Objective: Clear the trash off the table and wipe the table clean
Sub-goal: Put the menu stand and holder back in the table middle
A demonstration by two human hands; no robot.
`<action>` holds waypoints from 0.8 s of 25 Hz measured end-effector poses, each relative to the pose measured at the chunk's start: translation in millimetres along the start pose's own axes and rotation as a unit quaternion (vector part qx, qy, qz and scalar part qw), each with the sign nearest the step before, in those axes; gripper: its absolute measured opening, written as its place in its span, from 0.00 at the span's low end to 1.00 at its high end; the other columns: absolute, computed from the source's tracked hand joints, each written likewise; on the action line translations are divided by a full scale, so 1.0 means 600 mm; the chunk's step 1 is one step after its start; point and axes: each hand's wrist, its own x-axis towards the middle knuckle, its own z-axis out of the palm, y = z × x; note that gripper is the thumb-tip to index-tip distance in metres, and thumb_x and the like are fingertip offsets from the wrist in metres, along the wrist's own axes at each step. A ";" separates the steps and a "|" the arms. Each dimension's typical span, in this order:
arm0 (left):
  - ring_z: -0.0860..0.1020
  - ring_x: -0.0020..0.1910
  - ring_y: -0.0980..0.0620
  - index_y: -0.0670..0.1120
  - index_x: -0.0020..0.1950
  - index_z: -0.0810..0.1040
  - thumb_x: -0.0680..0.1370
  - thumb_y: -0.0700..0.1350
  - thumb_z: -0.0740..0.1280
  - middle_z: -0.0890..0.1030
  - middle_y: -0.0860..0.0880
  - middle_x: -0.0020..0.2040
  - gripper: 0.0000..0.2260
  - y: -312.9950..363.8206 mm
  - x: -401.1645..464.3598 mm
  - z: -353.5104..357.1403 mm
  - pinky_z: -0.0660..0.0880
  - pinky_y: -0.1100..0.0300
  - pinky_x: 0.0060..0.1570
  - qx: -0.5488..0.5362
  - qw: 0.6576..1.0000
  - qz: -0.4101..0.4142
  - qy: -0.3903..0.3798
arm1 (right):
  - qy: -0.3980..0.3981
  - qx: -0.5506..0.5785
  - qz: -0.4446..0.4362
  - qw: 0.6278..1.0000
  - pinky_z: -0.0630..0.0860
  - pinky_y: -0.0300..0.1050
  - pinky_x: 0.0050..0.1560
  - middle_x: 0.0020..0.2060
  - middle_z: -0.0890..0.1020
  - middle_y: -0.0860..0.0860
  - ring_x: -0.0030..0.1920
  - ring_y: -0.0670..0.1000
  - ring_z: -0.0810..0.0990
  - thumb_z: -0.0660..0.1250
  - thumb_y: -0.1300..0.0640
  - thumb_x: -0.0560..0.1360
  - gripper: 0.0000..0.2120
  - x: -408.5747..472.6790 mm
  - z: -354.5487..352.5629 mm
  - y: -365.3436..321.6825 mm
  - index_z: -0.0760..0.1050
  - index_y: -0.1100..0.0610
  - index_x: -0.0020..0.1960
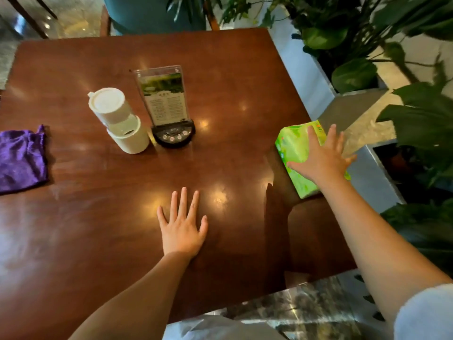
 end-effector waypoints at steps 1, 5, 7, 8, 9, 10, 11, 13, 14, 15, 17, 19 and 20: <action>0.38 0.76 0.52 0.57 0.75 0.39 0.76 0.61 0.42 0.46 0.51 0.78 0.29 -0.001 0.000 0.000 0.41 0.39 0.71 0.001 1.000 -0.001 -0.001 | -0.041 0.000 0.026 0.999 0.53 0.76 0.64 0.76 0.43 0.59 0.75 0.63 0.45 0.72 0.37 0.65 0.50 0.008 0.003 0.006 0.42 0.43 0.75; 0.37 0.75 0.52 0.58 0.75 0.38 0.76 0.61 0.42 0.45 0.51 0.78 0.29 0.000 -0.001 -0.003 0.39 0.40 0.71 -0.002 1.000 -0.005 0.000 | -0.043 0.008 0.038 0.998 0.65 0.69 0.60 0.72 0.56 0.63 0.68 0.67 0.61 0.73 0.43 0.67 0.49 0.014 0.028 0.004 0.41 0.42 0.74; 0.37 0.75 0.52 0.58 0.75 0.39 0.76 0.61 0.42 0.44 0.52 0.78 0.29 0.001 -0.002 -0.005 0.38 0.41 0.71 -0.006 1.000 -0.003 -0.001 | -0.018 0.019 0.017 0.999 0.67 0.65 0.58 0.67 0.61 0.62 0.64 0.67 0.64 0.73 0.45 0.67 0.48 0.013 0.033 -0.002 0.44 0.42 0.74; 0.37 0.75 0.52 0.58 0.75 0.39 0.76 0.61 0.42 0.43 0.52 0.78 0.29 0.002 -0.002 -0.006 0.38 0.41 0.71 -0.005 1.000 -0.003 -0.003 | -0.012 0.026 -0.004 1.000 0.67 0.64 0.58 0.66 0.62 0.62 0.63 0.66 0.65 0.74 0.46 0.66 0.48 0.013 0.032 -0.007 0.44 0.42 0.74; 0.37 0.75 0.52 0.58 0.75 0.39 0.76 0.61 0.41 0.43 0.52 0.78 0.29 0.002 -0.001 -0.006 0.38 0.41 0.71 -0.004 1.000 -0.003 -0.003 | -0.007 0.028 -0.039 0.999 0.67 0.64 0.59 0.66 0.62 0.61 0.63 0.66 0.65 0.74 0.46 0.66 0.48 0.013 0.032 -0.014 0.45 0.42 0.74; 0.37 0.75 0.52 0.58 0.76 0.40 0.75 0.61 0.42 0.43 0.52 0.78 0.29 0.001 -0.001 -0.007 0.39 0.40 0.71 -0.003 1.000 -0.004 -0.003 | -0.004 0.022 -0.084 0.996 0.66 0.64 0.60 0.68 0.62 0.60 0.64 0.66 0.64 0.74 0.46 0.66 0.48 0.012 0.031 -0.021 0.45 0.42 0.74; 0.37 0.76 0.51 0.58 0.76 0.41 0.76 0.61 0.42 0.43 0.52 0.78 0.29 0.001 -0.001 -0.008 0.39 0.40 0.71 -0.004 1.000 -0.003 -0.002 | -0.003 0.005 -0.130 0.991 0.63 0.66 0.63 0.70 0.60 0.59 0.66 0.65 0.62 0.74 0.46 0.66 0.48 0.010 0.030 -0.030 0.45 0.42 0.74; 0.38 0.76 0.51 0.57 0.76 0.43 0.76 0.61 0.43 0.44 0.52 0.78 0.29 0.001 -0.002 -0.009 0.39 0.40 0.71 -0.009 1.000 -0.002 0.000 | -0.008 -0.047 -0.181 0.982 0.55 0.73 0.65 0.74 0.55 0.57 0.72 0.63 0.55 0.73 0.45 0.67 0.49 0.008 0.030 -0.048 0.42 0.41 0.74; 0.38 0.76 0.51 0.57 0.76 0.44 0.76 0.61 0.43 0.44 0.52 0.78 0.29 0.000 -0.002 -0.009 0.39 0.40 0.71 -0.010 1.000 -0.003 0.002 | -0.015 -0.070 -0.177 0.982 0.52 0.75 0.64 0.75 0.52 0.56 0.74 0.63 0.51 0.73 0.45 0.67 0.50 0.011 0.030 -0.058 0.40 0.40 0.73; 0.38 0.76 0.51 0.57 0.76 0.44 0.76 0.61 0.43 0.44 0.52 0.78 0.29 0.000 -0.002 -0.009 0.39 0.40 0.71 -0.010 1.000 -0.004 0.003 | -0.024 -0.084 -0.162 0.983 0.52 0.77 0.64 0.75 0.50 0.56 0.74 0.64 0.49 0.73 0.47 0.68 0.50 0.014 0.029 -0.067 0.38 0.39 0.73; 0.38 0.76 0.51 0.57 0.76 0.42 0.76 0.61 0.44 0.43 0.52 0.78 0.29 0.000 -0.002 -0.008 0.39 0.40 0.71 -0.008 1.000 -0.003 0.001 | -0.043 -0.087 -0.151 0.984 0.56 0.77 0.63 0.76 0.49 0.55 0.74 0.65 0.48 0.73 0.53 0.69 0.51 0.026 0.028 -0.086 0.36 0.38 0.72; 0.38 0.76 0.50 0.57 0.76 0.42 0.76 0.61 0.44 0.43 0.52 0.78 0.29 0.000 -0.002 -0.007 0.38 0.40 0.71 -0.007 1.000 -0.002 0.001 | -0.045 -0.080 -0.189 0.978 0.57 0.76 0.63 0.76 0.48 0.53 0.74 0.64 0.46 0.71 0.59 0.71 0.49 0.048 0.021 -0.109 0.37 0.37 0.72; 0.38 0.76 0.50 0.57 0.76 0.42 0.76 0.61 0.44 0.43 0.52 0.78 0.29 -0.001 -0.002 -0.007 0.38 0.40 0.71 -0.007 1.000 -0.002 0.002 | -0.044 -0.077 -0.214 0.973 0.56 0.77 0.63 0.76 0.47 0.51 0.74 0.63 0.45 0.70 0.62 0.71 0.48 0.063 0.016 -0.123 0.38 0.36 0.72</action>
